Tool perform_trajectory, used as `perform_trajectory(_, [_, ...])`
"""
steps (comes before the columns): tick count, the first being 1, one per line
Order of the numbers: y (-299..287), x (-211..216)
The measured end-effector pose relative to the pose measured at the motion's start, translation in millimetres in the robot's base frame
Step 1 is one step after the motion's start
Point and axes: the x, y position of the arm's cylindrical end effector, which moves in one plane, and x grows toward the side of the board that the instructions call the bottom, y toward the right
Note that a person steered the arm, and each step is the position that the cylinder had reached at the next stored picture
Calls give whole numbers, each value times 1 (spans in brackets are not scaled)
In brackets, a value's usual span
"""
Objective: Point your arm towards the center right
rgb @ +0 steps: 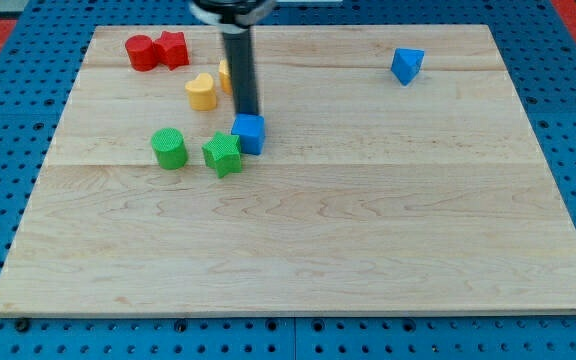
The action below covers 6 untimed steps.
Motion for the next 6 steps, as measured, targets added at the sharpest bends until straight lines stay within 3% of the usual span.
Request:
perform_trajectory(2, [87,1])
perform_trajectory(6, [114,16])
